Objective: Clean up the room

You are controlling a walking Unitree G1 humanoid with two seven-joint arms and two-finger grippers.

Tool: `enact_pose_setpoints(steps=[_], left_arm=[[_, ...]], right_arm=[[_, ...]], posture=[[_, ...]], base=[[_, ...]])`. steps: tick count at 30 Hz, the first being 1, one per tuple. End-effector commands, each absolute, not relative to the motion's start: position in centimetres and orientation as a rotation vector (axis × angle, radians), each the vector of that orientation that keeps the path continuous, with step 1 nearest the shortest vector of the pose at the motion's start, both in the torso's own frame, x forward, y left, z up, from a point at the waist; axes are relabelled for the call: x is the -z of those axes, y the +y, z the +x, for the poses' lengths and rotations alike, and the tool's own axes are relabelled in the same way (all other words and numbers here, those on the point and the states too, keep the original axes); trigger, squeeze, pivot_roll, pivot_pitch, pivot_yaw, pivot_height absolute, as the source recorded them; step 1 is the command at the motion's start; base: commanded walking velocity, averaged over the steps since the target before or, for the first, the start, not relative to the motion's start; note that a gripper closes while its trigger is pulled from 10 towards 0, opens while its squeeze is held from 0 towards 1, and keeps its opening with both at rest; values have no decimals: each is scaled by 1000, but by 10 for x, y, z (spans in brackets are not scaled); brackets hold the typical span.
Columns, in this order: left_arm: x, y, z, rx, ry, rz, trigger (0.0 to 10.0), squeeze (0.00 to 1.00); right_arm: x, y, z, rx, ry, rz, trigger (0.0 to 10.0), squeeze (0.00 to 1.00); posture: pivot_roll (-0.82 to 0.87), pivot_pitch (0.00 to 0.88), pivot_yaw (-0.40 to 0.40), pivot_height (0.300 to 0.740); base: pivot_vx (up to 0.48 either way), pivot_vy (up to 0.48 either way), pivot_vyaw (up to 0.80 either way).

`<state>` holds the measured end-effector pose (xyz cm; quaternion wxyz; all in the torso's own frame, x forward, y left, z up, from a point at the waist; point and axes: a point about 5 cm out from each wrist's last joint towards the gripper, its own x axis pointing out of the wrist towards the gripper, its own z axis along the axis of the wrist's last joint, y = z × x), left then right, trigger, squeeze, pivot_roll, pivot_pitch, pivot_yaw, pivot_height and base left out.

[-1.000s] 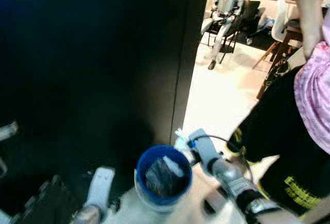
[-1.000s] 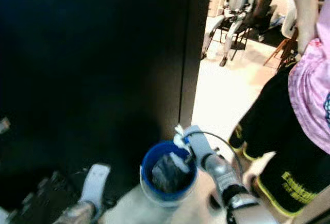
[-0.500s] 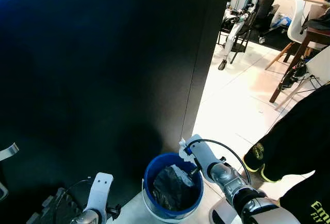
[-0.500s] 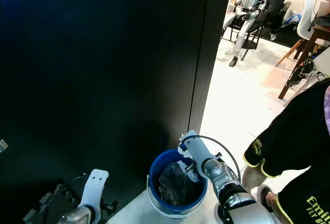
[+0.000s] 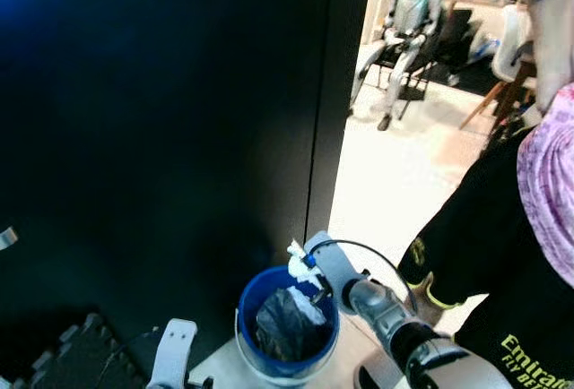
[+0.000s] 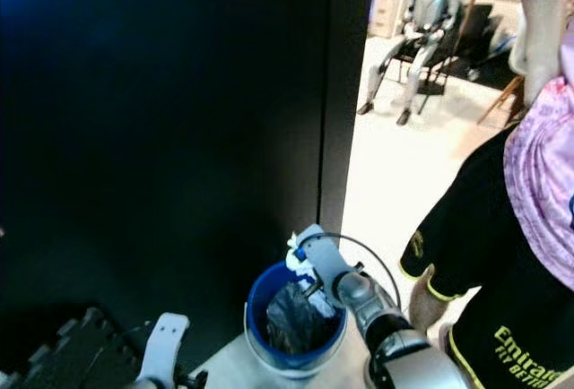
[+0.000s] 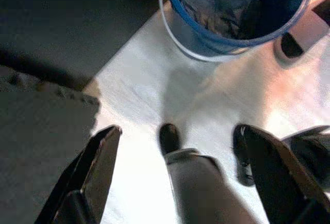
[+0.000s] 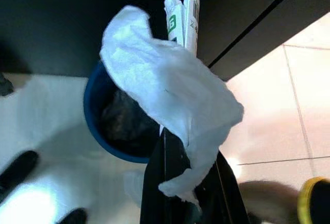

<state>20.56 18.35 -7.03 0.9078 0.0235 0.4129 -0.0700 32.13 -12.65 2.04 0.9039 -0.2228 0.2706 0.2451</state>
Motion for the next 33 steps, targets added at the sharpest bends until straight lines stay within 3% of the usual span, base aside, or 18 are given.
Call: enact_pose_setpoints(steps=[1, 13, 24, 33], left_arm=[[73, 189, 200, 133, 870, 58, 10000, 0], [74, 195, 196, 135, 879, 82, 10000, 0], [70, 192, 203, 134, 843, 62, 10000, 0], [67, 190, 205, 152, 793, 27, 10000, 0]], right_arm=[[-23, -115, 323, -533, 538, -458, 10000, 0], [-27, -113, 327, -489, 522, -501, 10000, 0], [-26, -149, 330, -246, 572, -549, 10000, 0], [-13, -171, 318, -122, 662, -411, 10000, 0]], posture=[[67, 48, -23, 740], [68, 61, -18, 740], [67, 73, -20, 740], [97, 137, -26, 740]], base=[[0, 0, 794], [0, 0, 794], [0, 0, 0], [0, 0, 0]])
